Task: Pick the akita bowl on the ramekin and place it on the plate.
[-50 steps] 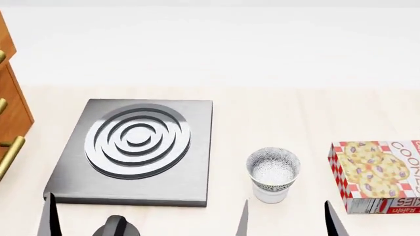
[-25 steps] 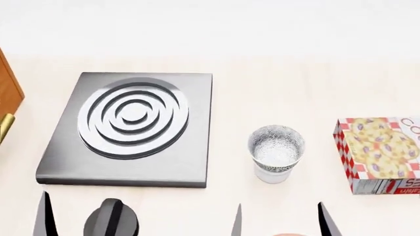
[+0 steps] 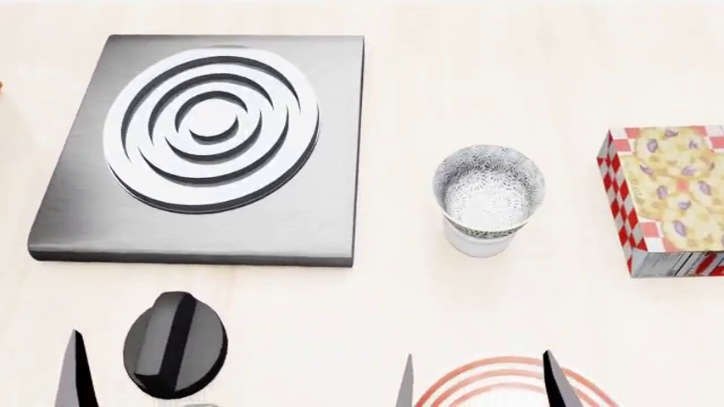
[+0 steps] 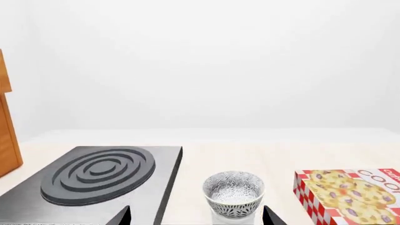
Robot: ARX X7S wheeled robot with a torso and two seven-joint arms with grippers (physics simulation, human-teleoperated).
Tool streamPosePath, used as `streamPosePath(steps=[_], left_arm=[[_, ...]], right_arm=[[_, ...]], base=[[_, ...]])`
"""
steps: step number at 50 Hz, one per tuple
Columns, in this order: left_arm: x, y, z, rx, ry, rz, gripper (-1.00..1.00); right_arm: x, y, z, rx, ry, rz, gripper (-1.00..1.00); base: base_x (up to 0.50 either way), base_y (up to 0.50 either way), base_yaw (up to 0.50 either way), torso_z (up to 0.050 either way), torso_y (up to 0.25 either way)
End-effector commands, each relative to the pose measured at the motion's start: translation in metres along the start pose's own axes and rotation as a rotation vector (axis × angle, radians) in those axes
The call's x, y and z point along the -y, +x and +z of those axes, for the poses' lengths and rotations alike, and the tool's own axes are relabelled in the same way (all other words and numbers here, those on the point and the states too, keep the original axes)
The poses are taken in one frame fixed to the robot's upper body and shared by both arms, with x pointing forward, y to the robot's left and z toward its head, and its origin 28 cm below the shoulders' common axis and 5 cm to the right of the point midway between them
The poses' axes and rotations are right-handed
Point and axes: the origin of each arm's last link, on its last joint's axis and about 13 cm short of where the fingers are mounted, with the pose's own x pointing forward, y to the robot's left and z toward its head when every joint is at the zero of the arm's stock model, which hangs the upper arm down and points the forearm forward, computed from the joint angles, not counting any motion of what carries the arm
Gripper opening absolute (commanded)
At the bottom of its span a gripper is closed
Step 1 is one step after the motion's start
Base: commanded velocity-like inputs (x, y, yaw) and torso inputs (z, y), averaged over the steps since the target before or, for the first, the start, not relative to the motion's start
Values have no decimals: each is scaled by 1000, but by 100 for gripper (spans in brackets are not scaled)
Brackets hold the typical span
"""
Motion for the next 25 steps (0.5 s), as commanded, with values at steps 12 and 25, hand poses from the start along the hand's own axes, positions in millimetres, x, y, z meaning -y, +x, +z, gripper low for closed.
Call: streamPosePath(steps=[12,25], left_arm=[[2,0,1,-34,-19,4,100],[-1,2,-1,-45,-7,26,100]], right_arm=[[0,0,-1,-4,-3,3,100],[10,12,35,18,-276,159,100]], base=[[0,0,0,0,0],[0,0,0,0,0]])
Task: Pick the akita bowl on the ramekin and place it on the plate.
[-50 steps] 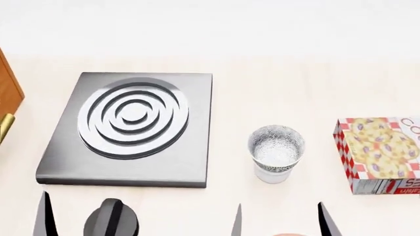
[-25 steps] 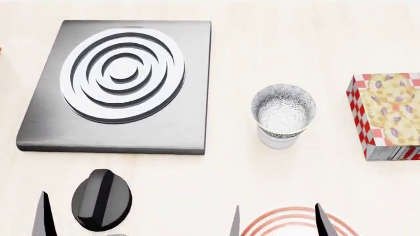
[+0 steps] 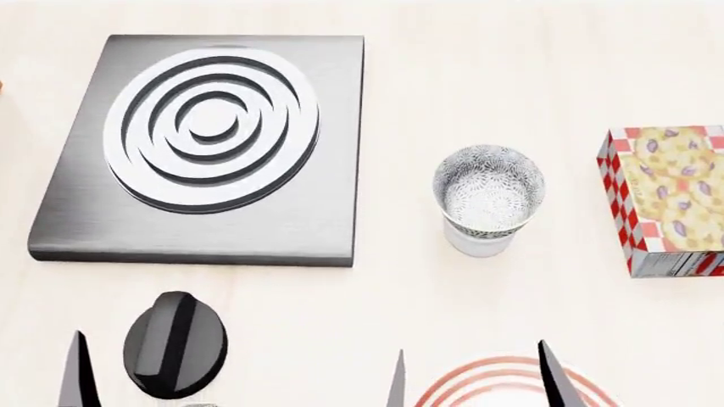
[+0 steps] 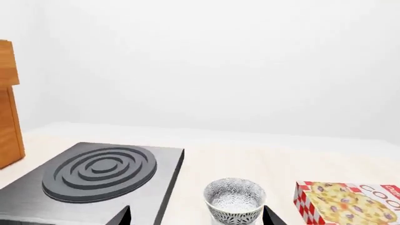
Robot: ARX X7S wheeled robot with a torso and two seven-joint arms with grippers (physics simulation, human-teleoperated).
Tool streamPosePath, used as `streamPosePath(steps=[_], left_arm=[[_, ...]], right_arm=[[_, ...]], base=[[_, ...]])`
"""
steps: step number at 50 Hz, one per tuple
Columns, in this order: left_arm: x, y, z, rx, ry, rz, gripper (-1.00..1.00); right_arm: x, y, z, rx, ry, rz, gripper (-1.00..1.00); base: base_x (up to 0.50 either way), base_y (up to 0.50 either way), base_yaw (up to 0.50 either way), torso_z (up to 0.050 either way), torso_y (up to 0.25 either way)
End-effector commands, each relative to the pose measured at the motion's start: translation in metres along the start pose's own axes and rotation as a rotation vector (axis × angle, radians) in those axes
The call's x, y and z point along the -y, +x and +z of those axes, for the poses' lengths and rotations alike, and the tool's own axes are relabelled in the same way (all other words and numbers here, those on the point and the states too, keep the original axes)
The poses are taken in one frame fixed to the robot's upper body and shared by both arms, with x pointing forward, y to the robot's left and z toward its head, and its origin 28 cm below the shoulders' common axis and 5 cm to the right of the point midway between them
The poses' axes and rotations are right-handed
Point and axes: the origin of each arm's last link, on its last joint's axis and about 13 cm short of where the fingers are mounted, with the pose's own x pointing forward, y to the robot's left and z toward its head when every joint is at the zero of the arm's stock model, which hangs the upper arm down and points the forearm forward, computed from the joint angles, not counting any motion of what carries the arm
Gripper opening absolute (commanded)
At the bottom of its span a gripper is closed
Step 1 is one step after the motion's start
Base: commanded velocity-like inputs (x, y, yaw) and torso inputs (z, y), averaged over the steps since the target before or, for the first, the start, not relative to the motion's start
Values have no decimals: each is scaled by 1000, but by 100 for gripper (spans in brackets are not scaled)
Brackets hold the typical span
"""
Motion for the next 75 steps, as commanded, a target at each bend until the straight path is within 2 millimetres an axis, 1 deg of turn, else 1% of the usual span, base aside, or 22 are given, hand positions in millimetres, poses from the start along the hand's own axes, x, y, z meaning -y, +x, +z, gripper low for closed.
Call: streamPosePath(steps=[1,3,7,8,11,12,13,15,16,20,23,25,26,29,35,41,49,54,59,62,67,75], left_arm=[[-1,1,-2,-8,1,15,100],[0,1,-4,-9,6,9,100],[0,1,-2,-5,4,5,100],[0,1,-2,-5,4,6,100],[0,2,-3,-6,11,8,100],[0,1,-2,-7,7,4,100],[0,1,-2,-5,10,4,100],[0,1,-2,-6,10,6,100],[0,2,-2,-6,12,8,100],[-2,3,-2,-12,12,18,100],[-1,2,-3,-21,13,13,100],[-2,2,-3,-22,8,15,100],[-2,2,-3,-22,8,15,100],[-4,4,-3,-24,-5,21,100],[-3,3,-5,-31,-10,17,100],[-2,4,-7,-40,-12,12,100],[-2,4,-9,-46,-14,8,100],[-1,3,-9,-46,-14,4,100],[-1,3,-9,-46,-18,1,100],[-1,3,-9,-47,-18,3,100],[0,2,-10,-49,-16,-4,100],[0,2,-11,-46,-10,1,100]], right_arm=[[14,14,33,19,-297,141,100],[19,24,41,19,-360,164,100],[32,44,47,-58,-486,191,100],[35,49,49,-62,-489,193,100],[39,56,58,-131,-481,341,100],[41,60,63,-99,-435,348,100],[43,63,65,-80,-453,359,100],[49,71,69,-266,-456,437,100],[50,73,73,-235,-465,422,100],[55,86,83,-362,-686,437,100],[62,101,93,-479,-827,528,100],[68,114,98,-520,-884,550,100],[68,114,98,-520,-884,550,100],[75,139,108,-549,-1002,557,100],[78,159,114,-596,-1088,544,100],[83,170,117,-663,-1159,620,100],[87,184,117,-681,-1206,625,100],[82,184,115,-578,-1172,682,100],[83,187,102,-595,-1159,702,100],[85,190,99,-596,-1176,699,100],[85,203,92,-547,-1174,676,100],[83,210,71,-561,-1165,688,100]], base=[[0,0,0,0,0],[0,0,0,0,0],[0,0,0,0,0],[0,0,0,0,0],[0,0,0,0,0],[0,0,0,0,0],[0,0,0,0,0],[0,0,0,0,0],[0,0,0,0,0],[0,0,0,0,0],[0,0,0,0,0],[0,0,0,0,0],[0,0,0,0,0],[0,0,0,0,0],[0,0,0,0,0],[0,0,0,0,0],[0,0,0,0,0],[0,0,0,0,0],[0,0,0,0,0],[0,0,0,0,0],[0,0,0,0,0],[0,0,0,0,0]])
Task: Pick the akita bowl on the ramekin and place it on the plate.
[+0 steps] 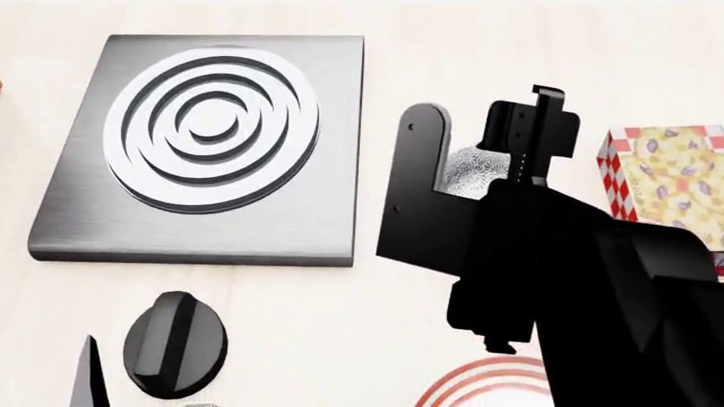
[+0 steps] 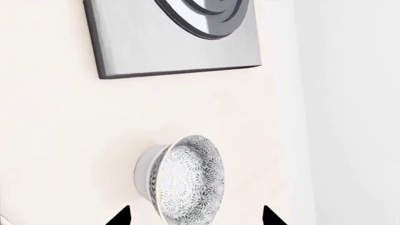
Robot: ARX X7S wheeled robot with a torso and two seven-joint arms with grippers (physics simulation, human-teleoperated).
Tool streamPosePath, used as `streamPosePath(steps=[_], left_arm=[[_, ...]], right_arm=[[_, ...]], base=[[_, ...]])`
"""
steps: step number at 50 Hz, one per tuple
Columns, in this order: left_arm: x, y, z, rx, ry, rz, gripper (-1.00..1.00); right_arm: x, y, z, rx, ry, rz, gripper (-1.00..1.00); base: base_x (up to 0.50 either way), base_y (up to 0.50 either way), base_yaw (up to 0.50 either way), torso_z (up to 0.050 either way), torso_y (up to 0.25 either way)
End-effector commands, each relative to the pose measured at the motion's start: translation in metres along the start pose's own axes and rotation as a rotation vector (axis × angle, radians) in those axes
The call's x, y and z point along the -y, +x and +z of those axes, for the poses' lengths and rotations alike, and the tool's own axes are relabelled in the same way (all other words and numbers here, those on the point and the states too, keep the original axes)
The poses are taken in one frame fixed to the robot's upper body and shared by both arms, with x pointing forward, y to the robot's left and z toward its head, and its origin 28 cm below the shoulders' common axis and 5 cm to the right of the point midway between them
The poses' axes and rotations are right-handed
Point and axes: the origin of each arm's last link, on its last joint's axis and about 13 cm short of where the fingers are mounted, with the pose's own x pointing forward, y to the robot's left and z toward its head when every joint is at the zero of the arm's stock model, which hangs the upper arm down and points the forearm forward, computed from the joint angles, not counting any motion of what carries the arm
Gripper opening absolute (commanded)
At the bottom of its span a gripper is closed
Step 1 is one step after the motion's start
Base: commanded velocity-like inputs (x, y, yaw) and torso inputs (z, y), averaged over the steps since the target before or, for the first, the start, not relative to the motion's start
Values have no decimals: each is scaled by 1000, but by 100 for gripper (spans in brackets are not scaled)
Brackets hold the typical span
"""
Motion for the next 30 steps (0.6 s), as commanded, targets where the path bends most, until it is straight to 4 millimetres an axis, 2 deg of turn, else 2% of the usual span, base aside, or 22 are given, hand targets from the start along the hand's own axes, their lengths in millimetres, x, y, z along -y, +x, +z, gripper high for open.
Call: streamPosePath(steps=[1,13,30], left_arm=[[1,0,-1,0,7,1,100],[1,-1,-1,0,3,-1,100],[1,0,-1,-3,0,-2,100]], right_arm=[[-5,25,-6,4,-6,5,100],[-17,38,-9,17,25,44,100],[-32,53,-25,-23,85,61,100]], base=[[0,0,0,0,0],[0,0,0,0,0],[0,0,0,0,0]])
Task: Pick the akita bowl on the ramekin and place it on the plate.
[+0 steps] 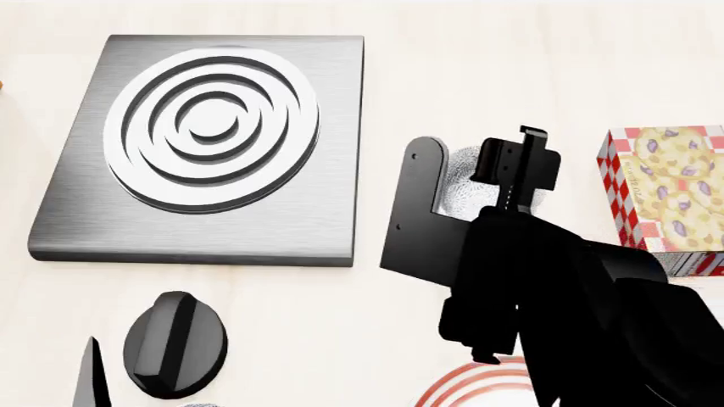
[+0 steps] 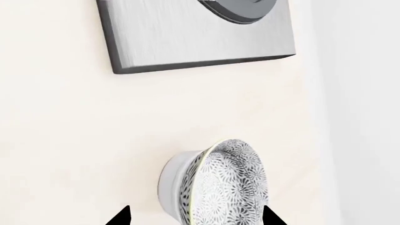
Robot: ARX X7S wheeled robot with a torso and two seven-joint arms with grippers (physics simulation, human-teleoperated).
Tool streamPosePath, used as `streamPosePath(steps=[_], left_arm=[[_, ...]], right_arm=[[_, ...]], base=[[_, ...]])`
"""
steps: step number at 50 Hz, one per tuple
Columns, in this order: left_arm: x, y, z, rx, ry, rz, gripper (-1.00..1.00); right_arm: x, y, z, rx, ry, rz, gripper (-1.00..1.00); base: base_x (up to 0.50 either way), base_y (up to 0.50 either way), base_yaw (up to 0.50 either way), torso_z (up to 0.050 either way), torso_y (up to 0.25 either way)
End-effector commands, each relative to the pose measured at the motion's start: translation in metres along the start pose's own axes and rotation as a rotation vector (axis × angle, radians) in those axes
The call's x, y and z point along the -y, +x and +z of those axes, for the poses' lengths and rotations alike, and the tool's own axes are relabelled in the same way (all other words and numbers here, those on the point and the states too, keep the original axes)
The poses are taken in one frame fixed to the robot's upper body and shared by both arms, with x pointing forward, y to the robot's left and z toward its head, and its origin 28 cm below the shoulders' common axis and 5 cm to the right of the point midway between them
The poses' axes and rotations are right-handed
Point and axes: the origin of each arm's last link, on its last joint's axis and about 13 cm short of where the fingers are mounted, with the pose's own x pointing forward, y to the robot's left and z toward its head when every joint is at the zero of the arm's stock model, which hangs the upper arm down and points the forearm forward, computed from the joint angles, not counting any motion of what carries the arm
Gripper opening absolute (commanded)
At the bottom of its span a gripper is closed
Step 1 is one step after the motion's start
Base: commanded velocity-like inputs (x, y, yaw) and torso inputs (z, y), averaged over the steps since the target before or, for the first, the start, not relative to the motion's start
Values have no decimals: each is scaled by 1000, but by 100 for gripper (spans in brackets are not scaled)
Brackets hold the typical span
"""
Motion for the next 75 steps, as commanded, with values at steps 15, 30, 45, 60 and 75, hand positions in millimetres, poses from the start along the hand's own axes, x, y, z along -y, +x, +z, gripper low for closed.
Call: streamPosePath(steps=[15,30,45,60,75], left_arm=[[1,1,-3,-11,-5,-6,100],[1,1,-5,-13,-5,-5,100],[0,1,-4,-12,-6,-3,100],[1,1,-5,-14,-6,-5,100],[1,1,-6,-21,-2,-9,100]], right_arm=[[-7,16,-19,-51,36,-17,100],[-1,26,-17,-43,28,-43,100],[-10,35,-22,-50,42,-32,100],[-12,34,-23,-48,53,-17,-100],[-13,35,-25,-43,48,-19,-100]], base=[[0,0,0,0,0],[0,0,0,0,0],[0,0,0,0,0],[0,0,0,0,0],[0,0,0,0,0]])
